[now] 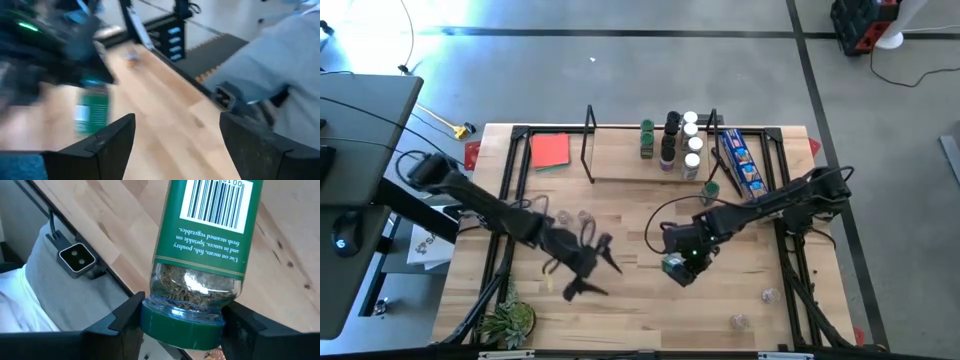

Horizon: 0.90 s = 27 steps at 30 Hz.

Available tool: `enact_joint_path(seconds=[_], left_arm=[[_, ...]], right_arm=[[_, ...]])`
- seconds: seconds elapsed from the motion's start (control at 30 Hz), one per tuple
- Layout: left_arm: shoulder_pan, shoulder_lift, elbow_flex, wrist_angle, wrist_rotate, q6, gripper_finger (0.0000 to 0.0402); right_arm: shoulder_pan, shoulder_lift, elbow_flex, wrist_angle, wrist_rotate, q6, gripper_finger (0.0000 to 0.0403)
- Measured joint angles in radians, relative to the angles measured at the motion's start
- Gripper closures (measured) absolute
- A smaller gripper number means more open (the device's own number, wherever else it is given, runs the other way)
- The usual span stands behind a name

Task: Shelf spices
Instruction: Put the left green seasoning bottle on the shelf aligned with the other green seasoning bottles

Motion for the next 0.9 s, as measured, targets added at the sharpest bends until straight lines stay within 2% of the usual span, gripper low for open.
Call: enact_joint_path(seconds=[0.13,0.23,0.4,0.5,0.53,0.67,0.73,0.8,0.9], left_arm=[[-0.023,0.115,0.013,0.131,0.021,-0.001,0.0115],[-0.034,0.177,0.035,0.129,0.034,0.067,0.0115],[-0.055,0.199,0.048,0.132,0.043,-0.061,0.0115],[-0.063,0.199,0.048,0.124,0.036,-0.019,0.0115],[-0.068,0.198,0.048,0.115,0.006,-0.010,0.0115],[-0.091,0.199,0.047,0.064,-0.265,0.072,0.0118],[-0.081,0.209,0.040,0.079,-0.350,0.093,0.0119],[-0.054,0.221,0.011,0.123,-0.357,0.084,0.0119],[0.010,0.251,-0.032,0.227,-0.294,0.057,0.0119]], right_arm=[[-0.004,0.003,0.001,0.002,-0.032,0.015,0.0211],[-0.004,0.006,0.001,-0.002,-0.049,0.041,0.0211],[-0.004,0.009,0.001,-0.002,-0.081,0.049,0.0211],[-0.004,0.009,0.001,-0.001,-0.084,0.047,0.0211],[-0.004,0.009,0.001,-0.002,-0.084,0.047,0.0211],[-0.016,0.009,0.001,0.000,-0.088,0.043,0.0211],[-0.025,0.009,0.001,0.001,-0.087,0.021,0.0211],[-0.036,0.009,0.001,0.006,-0.081,0.002,0.0211],[-0.055,0.015,0.001,0.016,-0.081,0.000,0.0211]])
